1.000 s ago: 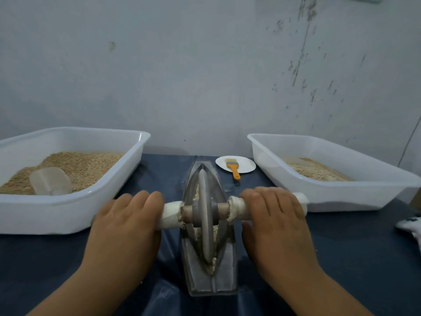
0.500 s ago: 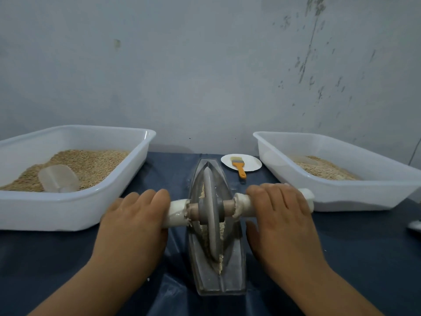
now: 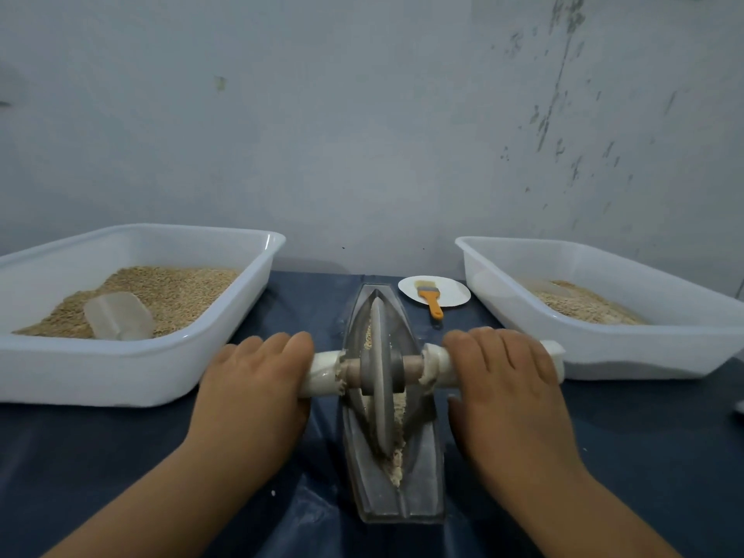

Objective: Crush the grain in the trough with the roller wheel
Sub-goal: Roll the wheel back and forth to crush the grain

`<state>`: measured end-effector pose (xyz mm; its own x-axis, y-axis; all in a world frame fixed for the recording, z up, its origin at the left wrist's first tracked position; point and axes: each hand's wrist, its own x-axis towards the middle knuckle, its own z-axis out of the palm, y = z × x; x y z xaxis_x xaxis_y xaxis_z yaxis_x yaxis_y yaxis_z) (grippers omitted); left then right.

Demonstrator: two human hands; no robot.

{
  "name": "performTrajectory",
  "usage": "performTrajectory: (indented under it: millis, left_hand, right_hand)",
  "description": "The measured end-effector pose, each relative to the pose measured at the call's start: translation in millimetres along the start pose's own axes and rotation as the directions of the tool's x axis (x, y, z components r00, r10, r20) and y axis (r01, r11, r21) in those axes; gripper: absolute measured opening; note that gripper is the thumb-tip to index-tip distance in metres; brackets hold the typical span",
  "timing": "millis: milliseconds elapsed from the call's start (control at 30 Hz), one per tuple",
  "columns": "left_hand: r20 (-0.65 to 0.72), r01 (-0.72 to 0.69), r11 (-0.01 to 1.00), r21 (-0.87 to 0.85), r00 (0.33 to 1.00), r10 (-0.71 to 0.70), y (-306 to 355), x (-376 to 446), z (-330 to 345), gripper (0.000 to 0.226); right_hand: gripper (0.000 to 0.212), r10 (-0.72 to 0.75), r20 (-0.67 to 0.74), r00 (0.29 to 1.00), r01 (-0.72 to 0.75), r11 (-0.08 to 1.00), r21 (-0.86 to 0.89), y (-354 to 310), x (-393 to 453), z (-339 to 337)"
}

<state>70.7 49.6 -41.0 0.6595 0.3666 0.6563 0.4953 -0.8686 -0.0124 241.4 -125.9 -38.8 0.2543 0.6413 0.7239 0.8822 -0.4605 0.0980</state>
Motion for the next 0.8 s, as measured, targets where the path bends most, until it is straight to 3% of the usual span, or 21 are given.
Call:
performTrajectory:
  millis: [100,167,233,367,500,567,700,800]
  left_hand:
    - [0.030,-0.010,0.999,0.032,1.000,0.010,-2,8,1,0.033]
    - [0.101,0.067,0.994,0.086,0.992,-0.075,2,26,6,0.024]
    - [0.159,0.115,0.987,0.110,0.979,-0.132,3,42,11,0.015]
    - [0.204,0.118,0.988,0.098,0.970,-0.136,0,38,8,0.018]
    - [-0.020,-0.056,0.996,0.063,0.998,0.057,1,13,4,0.038]
    - [-0.009,-0.062,0.993,0.096,0.998,0.063,3,22,2,0.038]
    - [0.116,0.096,0.979,0.178,0.986,-0.117,9,59,12,0.019]
    - [0.211,0.119,0.984,0.131,0.967,-0.145,6,66,14,0.015]
  right_hand:
    - [0.053,0.014,0.086,0.996,-0.014,1.000,0.007,4,8,3]
    - [0.042,0.087,0.240,0.967,-0.077,0.996,-0.048,1,29,6]
    - [0.029,0.146,0.305,0.941,-0.136,0.989,-0.052,-3,48,10]
    - [0.025,0.156,0.267,0.951,-0.138,0.987,-0.087,-5,43,7]
    - [0.045,0.082,0.064,0.995,-0.085,0.996,0.040,3,11,9]
    - [0.043,0.119,0.122,0.985,-0.122,0.992,0.021,8,16,12]
    - [0.021,0.198,0.292,0.936,-0.187,0.980,-0.066,6,44,21]
    - [0.017,0.234,0.307,0.922,-0.206,0.971,-0.121,4,50,22]
